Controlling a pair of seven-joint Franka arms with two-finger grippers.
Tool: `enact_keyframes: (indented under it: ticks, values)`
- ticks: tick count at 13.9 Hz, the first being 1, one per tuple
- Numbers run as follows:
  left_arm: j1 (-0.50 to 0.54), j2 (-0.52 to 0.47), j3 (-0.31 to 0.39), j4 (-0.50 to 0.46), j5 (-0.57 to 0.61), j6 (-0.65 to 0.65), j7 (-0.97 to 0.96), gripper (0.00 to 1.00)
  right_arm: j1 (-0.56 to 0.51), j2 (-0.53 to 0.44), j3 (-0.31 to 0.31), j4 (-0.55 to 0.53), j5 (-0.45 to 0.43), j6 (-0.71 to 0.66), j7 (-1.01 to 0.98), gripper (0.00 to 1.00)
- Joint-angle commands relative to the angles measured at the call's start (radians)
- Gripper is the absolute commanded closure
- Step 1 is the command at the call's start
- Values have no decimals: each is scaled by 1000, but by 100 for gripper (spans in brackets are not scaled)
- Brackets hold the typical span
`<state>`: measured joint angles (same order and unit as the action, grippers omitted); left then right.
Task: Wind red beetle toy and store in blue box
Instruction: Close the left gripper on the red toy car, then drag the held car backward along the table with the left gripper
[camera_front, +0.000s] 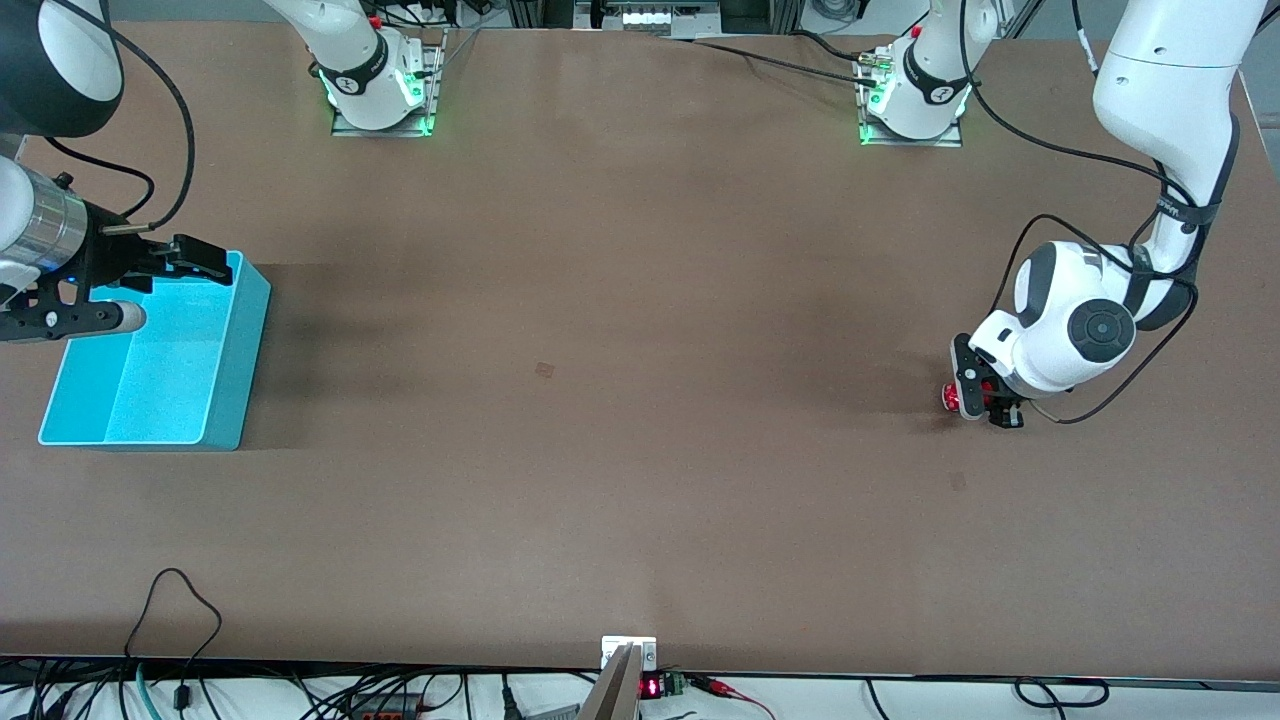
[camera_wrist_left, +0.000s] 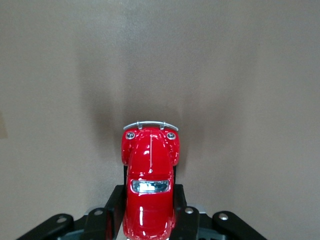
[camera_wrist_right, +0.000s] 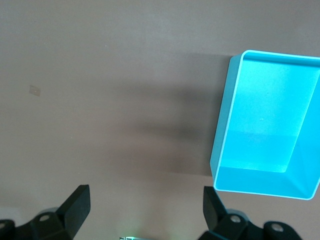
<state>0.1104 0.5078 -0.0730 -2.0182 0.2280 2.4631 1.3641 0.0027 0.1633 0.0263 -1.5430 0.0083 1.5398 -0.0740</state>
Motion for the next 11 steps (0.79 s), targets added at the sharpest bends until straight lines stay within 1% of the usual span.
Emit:
enact_keyframes:
  ticks: [1,7,11]
  values:
    - [5,1,-7,3,19,5,32,84,-4,-5,3,1,-10,-9,-4,0]
    - [11,6,-5,4,19,-1,75,84,-1,-5,3,3,-5,-9,-3,0]
    - [87,14,-5,12,19,2,145,84,5,-5,3,3,-5,-9,-1,0]
